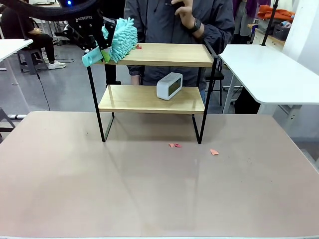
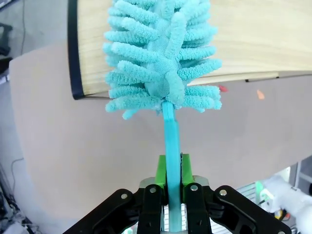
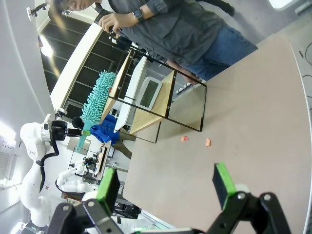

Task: Clean the shelf.
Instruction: Clean the remaining tier of the Shelf with the Duster once objects are removed.

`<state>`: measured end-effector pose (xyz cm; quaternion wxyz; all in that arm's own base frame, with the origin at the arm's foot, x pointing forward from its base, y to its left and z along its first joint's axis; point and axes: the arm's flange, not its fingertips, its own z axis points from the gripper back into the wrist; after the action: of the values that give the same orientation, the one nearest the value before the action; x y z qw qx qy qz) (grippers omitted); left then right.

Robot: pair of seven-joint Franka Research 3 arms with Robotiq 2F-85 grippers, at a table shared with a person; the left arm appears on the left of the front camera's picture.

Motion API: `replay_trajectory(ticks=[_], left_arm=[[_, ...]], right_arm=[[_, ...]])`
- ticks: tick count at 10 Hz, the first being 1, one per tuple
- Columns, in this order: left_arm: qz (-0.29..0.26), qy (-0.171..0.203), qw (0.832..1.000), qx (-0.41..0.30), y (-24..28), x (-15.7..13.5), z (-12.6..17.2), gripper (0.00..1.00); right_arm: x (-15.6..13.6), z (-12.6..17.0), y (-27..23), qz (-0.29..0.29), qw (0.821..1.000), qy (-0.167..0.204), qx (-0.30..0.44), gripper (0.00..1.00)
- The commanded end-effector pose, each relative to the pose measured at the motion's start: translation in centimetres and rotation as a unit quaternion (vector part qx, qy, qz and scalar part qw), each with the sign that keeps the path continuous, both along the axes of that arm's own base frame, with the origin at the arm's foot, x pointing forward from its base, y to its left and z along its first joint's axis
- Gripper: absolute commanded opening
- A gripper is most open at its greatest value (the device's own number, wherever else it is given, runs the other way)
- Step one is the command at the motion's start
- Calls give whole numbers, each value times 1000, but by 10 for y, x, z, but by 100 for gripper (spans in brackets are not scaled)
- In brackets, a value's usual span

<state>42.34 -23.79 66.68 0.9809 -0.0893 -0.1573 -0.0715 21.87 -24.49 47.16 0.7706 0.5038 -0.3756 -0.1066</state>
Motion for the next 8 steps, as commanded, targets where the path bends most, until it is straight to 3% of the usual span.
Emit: replay_trajectory(ticks=[1, 4, 8], left_arm=[[-74, 3, 997, -17, 7, -3, 10, 12], [-202, 21, 978, -42, 8, -18, 19, 12], [-261, 38, 965, -6, 10, -26, 11, 12]], right_arm=[[3, 2, -1, -2, 1000, -20, 1, 100], [3, 2, -1, -2, 1000, -20, 1, 100], [3, 2, -1, -2, 1000, -20, 1, 100]])
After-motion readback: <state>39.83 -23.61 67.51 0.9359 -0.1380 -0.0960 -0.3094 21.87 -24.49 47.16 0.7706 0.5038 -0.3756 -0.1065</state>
